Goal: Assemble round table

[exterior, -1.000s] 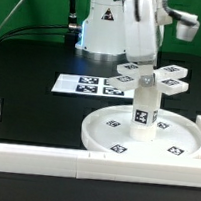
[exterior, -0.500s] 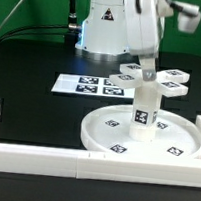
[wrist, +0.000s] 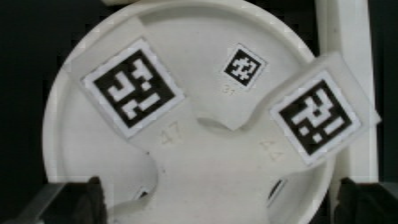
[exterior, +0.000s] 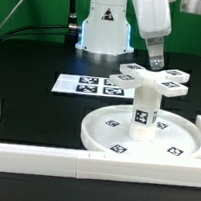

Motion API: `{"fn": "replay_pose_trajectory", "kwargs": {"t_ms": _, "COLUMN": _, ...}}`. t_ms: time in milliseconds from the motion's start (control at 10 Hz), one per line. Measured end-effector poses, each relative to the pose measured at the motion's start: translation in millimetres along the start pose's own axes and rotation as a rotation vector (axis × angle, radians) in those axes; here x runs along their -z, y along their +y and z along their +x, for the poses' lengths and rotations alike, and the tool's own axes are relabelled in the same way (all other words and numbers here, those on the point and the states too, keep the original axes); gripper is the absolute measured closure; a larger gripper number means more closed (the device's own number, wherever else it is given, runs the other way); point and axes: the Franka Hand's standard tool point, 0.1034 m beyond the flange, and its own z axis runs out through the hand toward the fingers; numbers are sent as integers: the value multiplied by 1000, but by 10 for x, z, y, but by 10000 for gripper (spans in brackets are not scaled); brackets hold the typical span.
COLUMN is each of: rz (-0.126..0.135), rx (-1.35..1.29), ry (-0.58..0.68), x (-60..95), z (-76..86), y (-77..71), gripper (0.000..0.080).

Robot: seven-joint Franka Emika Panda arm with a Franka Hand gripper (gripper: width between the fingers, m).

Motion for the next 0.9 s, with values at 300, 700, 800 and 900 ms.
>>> {"fn": "replay_pose_trajectory", "kwargs": {"t_ms": 300, "rz": -106, "rx": 438, "ry": -40, "x": -6, "z": -137, "y": -34, "gripper": 151}}
{"fn": "replay_pose_trajectory", "kwargs": {"t_ms": 700, "rz": -126, "rx": 766, "ry": -75, "x": -47, "z": -166, "y": -57, "gripper": 151}}
{"fn": "replay_pose_trajectory", "kwargs": {"t_ms": 800, "rz": -123, "rx": 859, "ry": -81, "x": -49, "z": -164, "y": -56, "gripper": 151}}
{"fn": "replay_pose_trajectory", "kwargs": {"t_ms": 900, "rz": -121, "rx": 921, "ry": -85, "x": -49, "z": -164, "y": -56, "gripper": 151}}
